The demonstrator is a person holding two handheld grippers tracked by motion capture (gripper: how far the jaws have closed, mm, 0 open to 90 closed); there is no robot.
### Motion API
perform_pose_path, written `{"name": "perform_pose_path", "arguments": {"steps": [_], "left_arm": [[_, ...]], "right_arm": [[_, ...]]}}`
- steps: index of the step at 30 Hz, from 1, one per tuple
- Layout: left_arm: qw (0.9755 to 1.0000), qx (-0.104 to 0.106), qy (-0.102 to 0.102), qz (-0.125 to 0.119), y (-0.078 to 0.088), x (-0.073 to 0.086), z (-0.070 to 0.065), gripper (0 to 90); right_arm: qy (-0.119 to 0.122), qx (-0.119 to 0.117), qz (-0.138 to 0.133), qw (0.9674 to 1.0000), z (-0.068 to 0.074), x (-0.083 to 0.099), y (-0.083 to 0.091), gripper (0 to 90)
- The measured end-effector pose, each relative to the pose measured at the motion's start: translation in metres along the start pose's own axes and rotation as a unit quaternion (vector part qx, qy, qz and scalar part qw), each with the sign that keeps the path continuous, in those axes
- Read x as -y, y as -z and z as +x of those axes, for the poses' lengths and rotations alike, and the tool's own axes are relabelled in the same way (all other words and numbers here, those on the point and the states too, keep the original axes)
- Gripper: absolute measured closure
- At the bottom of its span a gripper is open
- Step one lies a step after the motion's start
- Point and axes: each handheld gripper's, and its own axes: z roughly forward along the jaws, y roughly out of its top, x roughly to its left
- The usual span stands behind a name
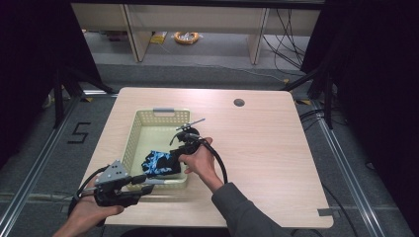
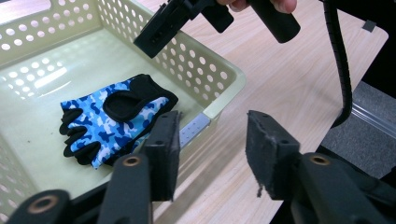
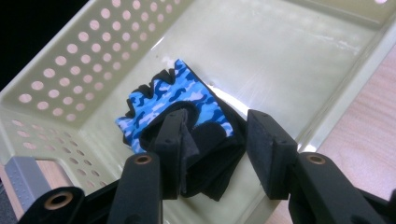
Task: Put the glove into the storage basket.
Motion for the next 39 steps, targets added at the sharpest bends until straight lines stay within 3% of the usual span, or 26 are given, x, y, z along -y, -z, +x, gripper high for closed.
{"name": "perform_pose_path", "arguments": {"steps": [1, 10, 12, 13, 16, 26, 27, 30, 35, 39], "left_arm": [[1.0000, 0.000, 0.000, 0.000, 0.000, 0.000, 0.000, 53.0], [0.9998, 0.000, 0.020, -0.003, -0.003, 0.002, -0.007, 43.4], [0.9997, 0.007, 0.021, -0.006, -0.003, 0.002, -0.010, 42.2], [0.9997, 0.009, 0.022, -0.006, -0.003, 0.002, -0.011, 41.6], [0.9994, 0.015, 0.026, -0.017, -0.004, 0.003, -0.014, 41.1], [0.9993, 0.022, 0.028, -0.010, -0.013, 0.008, -0.020, 37.3], [0.9991, 0.019, 0.035, -0.018, -0.014, 0.009, -0.022, 37.2], [0.9993, 0.020, 0.023, -0.020, -0.015, 0.010, -0.024, 36.4], [0.9990, 0.024, 0.026, -0.027, -0.019, 0.012, -0.028, 33.5], [0.9992, 0.024, 0.024, -0.022, -0.020, 0.013, -0.031, 30.9]], "right_arm": [[0.011, -0.001, -0.012, 0.9999, -0.002, 0.000, 0.000, 59.3], [0.009, -0.015, -0.029, 0.9994, -0.007, 0.002, 0.010, 53.2], [-0.001, -0.025, -0.033, 0.9992, -0.008, 0.003, 0.017, 51.0], [0.010, -0.028, -0.040, 0.9987, -0.010, 0.004, 0.018, 50.7], [0.005, -0.029, -0.040, 0.9988, -0.010, 0.006, 0.023, 49.0], [0.008, -0.044, -0.069, 0.9967, -0.023, 0.019, 0.049, 45.5], [0.008, -0.050, -0.072, 0.9961, -0.025, 0.020, 0.054, 45.5], [0.007, -0.052, -0.084, 0.9950, -0.030, 0.026, 0.066, 45.3], [0.011, -0.037, -0.093, 0.9949, -0.036, 0.036, 0.081, 44.9], [0.005, -0.042, -0.099, 0.9942, -0.041, 0.044, 0.088, 44.5]]}}
